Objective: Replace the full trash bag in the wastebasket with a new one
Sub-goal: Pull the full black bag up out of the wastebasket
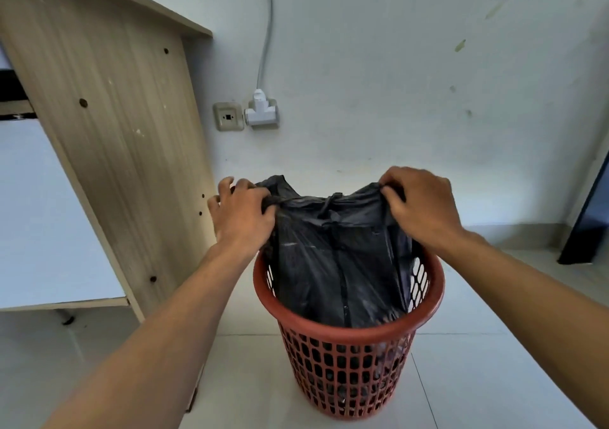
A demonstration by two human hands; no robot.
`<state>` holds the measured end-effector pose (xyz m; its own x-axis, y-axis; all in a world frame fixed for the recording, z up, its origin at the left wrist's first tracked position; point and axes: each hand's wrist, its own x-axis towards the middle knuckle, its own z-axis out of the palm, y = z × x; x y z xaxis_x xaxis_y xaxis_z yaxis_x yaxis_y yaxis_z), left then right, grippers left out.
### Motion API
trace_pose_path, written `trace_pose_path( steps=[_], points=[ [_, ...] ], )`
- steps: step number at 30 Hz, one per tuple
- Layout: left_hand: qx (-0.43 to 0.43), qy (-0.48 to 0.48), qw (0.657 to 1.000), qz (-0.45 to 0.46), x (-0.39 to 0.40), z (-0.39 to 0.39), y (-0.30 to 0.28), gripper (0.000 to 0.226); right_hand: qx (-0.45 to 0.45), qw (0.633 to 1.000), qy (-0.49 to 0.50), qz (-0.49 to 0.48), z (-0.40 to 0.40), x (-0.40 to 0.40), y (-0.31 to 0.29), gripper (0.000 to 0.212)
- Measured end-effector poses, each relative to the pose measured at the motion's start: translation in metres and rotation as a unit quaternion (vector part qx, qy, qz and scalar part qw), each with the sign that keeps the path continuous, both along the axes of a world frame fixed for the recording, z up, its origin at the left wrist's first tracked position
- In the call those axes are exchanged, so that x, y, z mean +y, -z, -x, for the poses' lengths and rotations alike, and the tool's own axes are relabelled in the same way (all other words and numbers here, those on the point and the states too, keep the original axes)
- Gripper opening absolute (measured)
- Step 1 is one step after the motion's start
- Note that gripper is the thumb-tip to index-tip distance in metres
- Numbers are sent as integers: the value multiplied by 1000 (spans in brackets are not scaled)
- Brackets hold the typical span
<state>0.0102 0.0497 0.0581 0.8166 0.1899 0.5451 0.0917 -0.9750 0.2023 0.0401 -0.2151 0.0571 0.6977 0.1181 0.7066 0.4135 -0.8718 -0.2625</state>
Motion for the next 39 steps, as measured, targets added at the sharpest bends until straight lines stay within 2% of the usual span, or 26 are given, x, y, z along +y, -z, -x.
trace_pose_path(
  steps=[3,6,9,12,13,17,19,20,24,27,31,36,39],
  points=[
    [-107,19,987,118,-6,-2,-16,21,-13,994,-21,-103,0,13,-6,17],
    [-145,55,977,148,-12,-4,-19,21,16,991,-23,-132,0,20,-5,24],
    [-90,126,972,177,-14,-6,-11,23,90,993,-7,-83,1,22,1,32],
    [-16,152,965,214,-14,-9,1,18,185,980,42,-55,1,19,15,51],
    [15,152,965,215,-14,-9,6,23,216,973,61,-57,0,18,20,59],
    [116,116,963,212,-13,-16,24,75,285,950,90,-89,-13,16,34,74],
    [142,71,964,211,-11,-30,33,85,296,944,84,-117,-25,21,37,68],
    [143,58,966,207,-10,-36,39,81,298,943,80,-123,-30,24,39,61],
    [30,79,984,157,-20,-32,49,32,276,948,36,-155,-26,29,44,36],
    [29,95,984,148,-25,-15,45,25,303,942,-11,-145,-4,20,41,36],
    [87,110,956,259,-41,13,6,37,342,927,-21,-150,21,1,-1,33],
    [152,97,937,300,-58,43,-74,51,388,909,-15,-153,41,-18,-77,31],
    [189,75,916,345,-54,46,-112,50,381,911,19,-156,41,-34,-120,25]
  ],
)
